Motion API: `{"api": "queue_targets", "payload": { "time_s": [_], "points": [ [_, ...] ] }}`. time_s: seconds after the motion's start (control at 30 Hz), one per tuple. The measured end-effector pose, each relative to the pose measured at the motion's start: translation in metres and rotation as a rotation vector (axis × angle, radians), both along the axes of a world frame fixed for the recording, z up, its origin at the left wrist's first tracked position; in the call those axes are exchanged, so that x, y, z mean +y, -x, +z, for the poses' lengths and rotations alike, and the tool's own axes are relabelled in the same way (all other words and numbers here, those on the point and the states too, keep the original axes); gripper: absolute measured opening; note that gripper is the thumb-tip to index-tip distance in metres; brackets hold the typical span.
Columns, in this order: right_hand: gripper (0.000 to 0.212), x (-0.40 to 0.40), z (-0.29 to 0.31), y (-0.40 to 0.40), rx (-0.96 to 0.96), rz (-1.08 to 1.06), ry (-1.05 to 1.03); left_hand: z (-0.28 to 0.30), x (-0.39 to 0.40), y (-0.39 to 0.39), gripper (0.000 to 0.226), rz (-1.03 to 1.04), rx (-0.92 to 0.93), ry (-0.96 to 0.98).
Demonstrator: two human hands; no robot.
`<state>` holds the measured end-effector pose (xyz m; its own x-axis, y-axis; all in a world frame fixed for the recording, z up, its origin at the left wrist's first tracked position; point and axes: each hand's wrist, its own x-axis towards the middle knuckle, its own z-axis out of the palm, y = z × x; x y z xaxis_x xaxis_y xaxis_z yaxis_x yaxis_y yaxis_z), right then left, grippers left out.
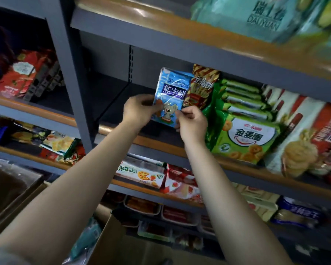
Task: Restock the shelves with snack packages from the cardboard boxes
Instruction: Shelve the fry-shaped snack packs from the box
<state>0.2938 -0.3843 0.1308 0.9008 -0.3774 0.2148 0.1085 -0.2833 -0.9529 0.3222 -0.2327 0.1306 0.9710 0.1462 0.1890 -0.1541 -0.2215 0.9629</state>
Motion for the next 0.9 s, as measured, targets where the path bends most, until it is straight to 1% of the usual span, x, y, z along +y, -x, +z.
{"api": "queue_targets", "payload": {
  "time_s": [0.07, 0.1, 0.17, 0.23, 0.3, 0.37, 0.53, 0.6, 0.7, 0.8, 0.83, 0.9],
  "points": [
    [0.025, -0.004, -0.004, -0.021, 0.065, -0.024, -0.064, -0.005, -0.010, -0.015, 0.026, -0.010, 0.030, 0.111],
    [0.023, -0.005, -0.007, -0.031, 0.089, -0.032, -0.098, -0.006, -0.014, -0.020, 0.027, -0.046, 0.048, 0.180],
    [0.015, -0.005, -0.011, -0.046, 0.133, -0.013, -0.160, -0.007, -0.019, -0.029, 0.031, -0.173, 0.071, 0.266],
    [0.024, -0.005, -0.015, -0.058, 0.194, 0.056, -0.240, -0.009, -0.021, -0.039, 0.037, -0.246, 0.085, 0.304],
    [0.036, -0.006, -0.016, -0.069, 0.248, 0.119, -0.308, -0.008, -0.023, -0.052, 0.040, -0.240, 0.100, 0.293],
    [0.042, -0.007, -0.012, -0.077, 0.284, 0.172, -0.337, -0.008, -0.024, -0.064, 0.039, -0.256, 0.110, 0.265],
    [0.035, -0.009, -0.002, -0.094, 0.319, 0.248, -0.354, -0.007, -0.032, -0.086, 0.055, -0.276, 0.139, 0.184],
    [0.037, -0.009, -0.003, -0.100, 0.318, 0.255, -0.371, -0.010, -0.035, -0.093, 0.059, -0.273, 0.138, 0.167],
    [0.045, -0.009, -0.008, -0.107, 0.312, 0.276, -0.403, -0.013, -0.035, -0.102, 0.066, -0.352, 0.149, 0.189],
    [0.037, -0.011, -0.006, -0.109, 0.320, 0.299, -0.461, -0.020, -0.034, -0.110, 0.084, -0.395, 0.130, 0.227],
    [0.032, -0.011, -0.005, -0.109, 0.324, 0.300, -0.480, -0.020, -0.034, -0.111, 0.086, -0.394, 0.128, 0.236],
    [0.024, -0.011, -0.003, -0.109, 0.334, 0.293, -0.508, -0.020, -0.034, -0.110, 0.078, -0.369, 0.150, 0.241]
  ]
}}
